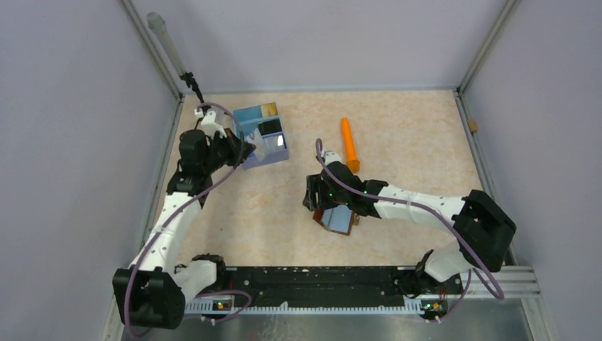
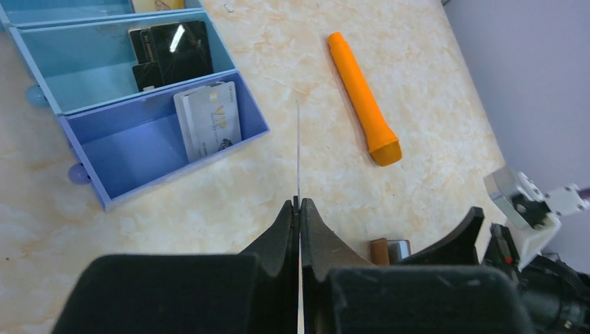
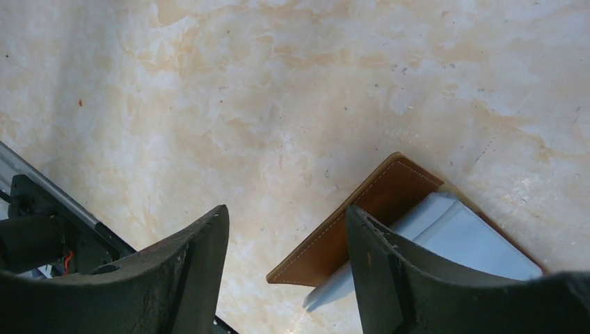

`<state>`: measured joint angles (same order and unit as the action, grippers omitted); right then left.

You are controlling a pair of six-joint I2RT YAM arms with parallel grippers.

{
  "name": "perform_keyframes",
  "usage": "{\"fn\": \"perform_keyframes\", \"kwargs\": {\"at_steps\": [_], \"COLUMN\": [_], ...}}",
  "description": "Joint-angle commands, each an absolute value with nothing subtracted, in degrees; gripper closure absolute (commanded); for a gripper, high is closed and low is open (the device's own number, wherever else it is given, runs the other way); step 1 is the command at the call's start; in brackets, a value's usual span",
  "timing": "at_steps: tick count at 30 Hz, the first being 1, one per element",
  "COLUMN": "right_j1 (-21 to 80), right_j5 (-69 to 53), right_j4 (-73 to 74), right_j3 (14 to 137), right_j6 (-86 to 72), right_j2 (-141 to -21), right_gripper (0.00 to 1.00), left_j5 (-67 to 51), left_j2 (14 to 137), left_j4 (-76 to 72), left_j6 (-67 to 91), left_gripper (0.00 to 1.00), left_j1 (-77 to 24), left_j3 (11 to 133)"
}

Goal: Put the credit cards into the card holder
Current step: Pick up the credit card from the storage box.

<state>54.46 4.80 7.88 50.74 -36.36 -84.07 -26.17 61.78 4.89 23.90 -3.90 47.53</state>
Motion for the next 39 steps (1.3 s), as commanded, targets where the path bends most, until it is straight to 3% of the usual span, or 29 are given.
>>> {"fn": "perform_keyframes", "kwargs": {"at_steps": [1,6,13,18,26,28,30,35,37,38,39], "right_j1": [53.1,49.6,39.7,37.2,37.2,37.2,37.2,37.2,37.2,37.2,37.2], "right_j5": [6.0,3.9,-18.8,-30.8,-39.3,-40.1,-40.9,-37.2,-33.6,-31.4,-28.3], "right_j4": [10.0,11.0,5.4,0.5,-8.2,-9.1,-10.9,-7.9,-4.3,-2.1,0.7], "right_j3": [54.0,52.3,46.4,44.2,41.3,41.0,40.4,40.2,40.3,40.4,40.5], "right_j6": [-33.9,-30.9,-27.9,-28.4,-32.8,-33.5,-34.8,-36.8,-36.7,-36.4,-36.0], "right_j2": [-81.3,-74.1,-61.4,-57.2,-56.6,-56.5,-56.1,-54.6,-53.4,-52.8,-52.0], "right_gripper": [0.37,0.26,0.18,0.17,0.22,0.27,0.41,0.97,1.0,1.0,1.0], "left_j5": [-28.7,-31.3,-32.4,-37.9,-41.3,-40.8,-40.2,-37.8,-36.1,-34.8,-32.4], "left_j2": [56.7,53.3,52.5,52.7,55.0,55.9,56.8,59.8,61.6,62.4,63.7], "left_j4": [4.1,2.9,0.9,-5.3,-10.2,-10.2,-10.0,-8.5,-6.6,-5.5,-3.5], "left_j6": [26.3,29.7,31.4,34.8,36.2,36.1,35.9,34.6,33.5,33.1,32.7], "left_gripper": [1.0,1.0,1.0,1.0,1.0,1.0,1.0,1.0,0.99,0.91,0.75], "left_j1": [-5.5,-10.1,-22.0,-26.5,-32.2,-33.2,-34.0,-36.9,-38.8,-39.7,-40.7], "left_j3": [45.7,43.1,42.7,41.9,41.8,42.1,42.3,43.7,45.0,45.8,46.7]}}
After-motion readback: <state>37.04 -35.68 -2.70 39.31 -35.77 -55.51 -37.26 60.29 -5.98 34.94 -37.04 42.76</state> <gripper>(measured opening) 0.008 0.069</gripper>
